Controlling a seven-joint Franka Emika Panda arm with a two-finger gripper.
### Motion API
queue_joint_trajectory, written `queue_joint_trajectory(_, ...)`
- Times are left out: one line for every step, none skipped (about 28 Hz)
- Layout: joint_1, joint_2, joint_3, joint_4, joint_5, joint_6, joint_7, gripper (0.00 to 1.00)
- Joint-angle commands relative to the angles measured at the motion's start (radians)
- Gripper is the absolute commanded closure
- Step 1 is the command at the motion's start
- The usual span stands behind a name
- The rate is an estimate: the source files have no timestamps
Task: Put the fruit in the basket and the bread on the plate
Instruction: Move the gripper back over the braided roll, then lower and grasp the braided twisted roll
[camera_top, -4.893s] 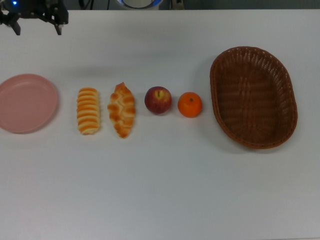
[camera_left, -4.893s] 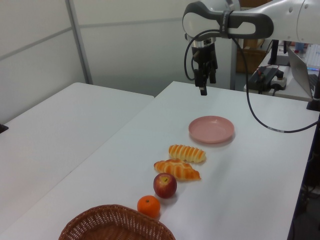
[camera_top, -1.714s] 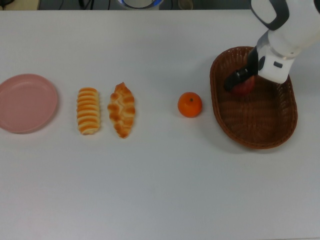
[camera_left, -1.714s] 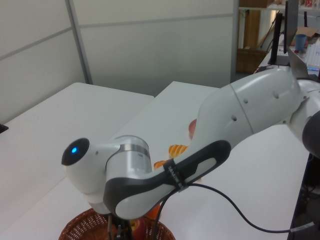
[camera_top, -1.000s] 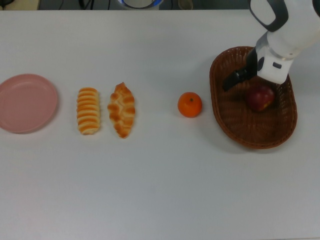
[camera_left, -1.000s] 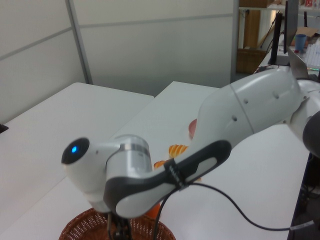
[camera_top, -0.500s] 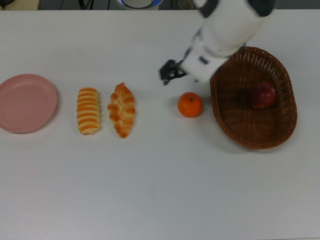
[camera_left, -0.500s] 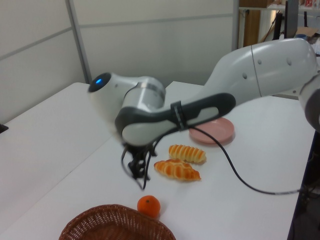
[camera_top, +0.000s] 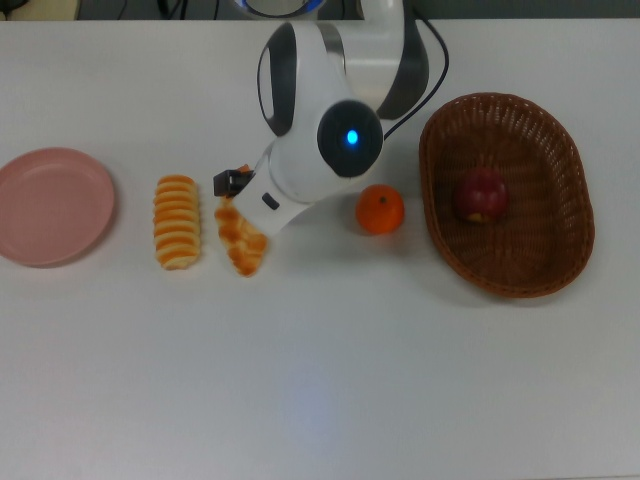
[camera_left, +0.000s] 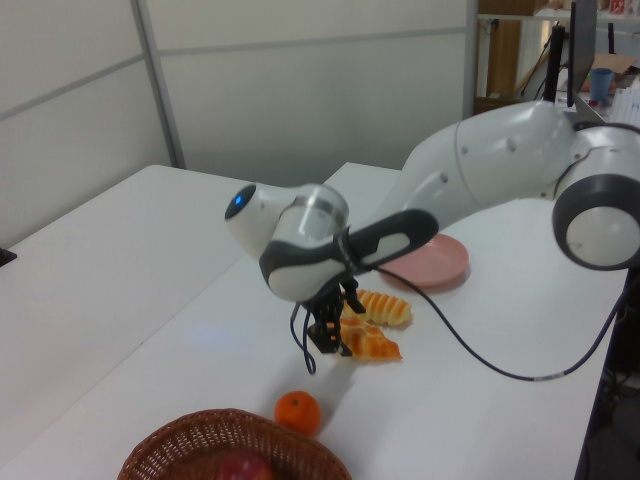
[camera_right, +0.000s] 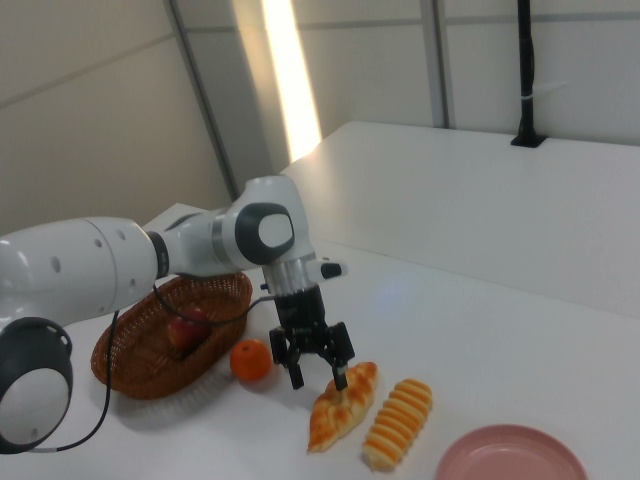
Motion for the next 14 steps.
queue_joint_trajectory(0.006,0.019,-0.003,-0.008,-0.038,0.014,-0.011,0.00)
queue_joint_trajectory(0.004,0.023,-0.003,-0.009,-0.044,0.014,-0.011,0.00)
queue_joint_trajectory(0.004,0.026,-0.003,-0.011,-0.050,0.014,-0.011,0.00)
queue_joint_trajectory(0.004,0.028,-0.003,-0.017,-0.065,0.014,-0.013,0.14)
queue_joint_trajectory(0.004,0.028,-0.003,-0.017,-0.073,0.014,-0.013,0.30)
queue_joint_trajectory(0.004,0.028,-0.003,-0.017,-0.076,0.014,-0.013,0.50)
queue_joint_trajectory(0.004,0.028,-0.003,-0.016,-0.075,0.014,-0.013,0.68)
queue_joint_trajectory(0.001,0.028,-0.003,-0.016,-0.069,0.014,-0.013,0.85)
queue_joint_trajectory(-0.005,0.028,-0.003,-0.011,-0.067,0.014,-0.013,1.00)
queue_joint_trajectory(-0.005,0.028,-0.003,-0.011,-0.067,0.015,-0.013,1.00)
queue_joint_trajectory(-0.005,0.026,-0.003,-0.009,-0.067,0.014,-0.011,1.00)
queue_joint_trajectory(-0.005,0.026,-0.003,-0.009,-0.067,0.014,-0.013,1.00)
queue_joint_trajectory(-0.005,0.025,-0.003,-0.009,-0.067,0.014,-0.011,1.00)
queue_joint_trajectory(-0.006,0.025,-0.003,-0.009,-0.067,0.014,-0.013,1.00)
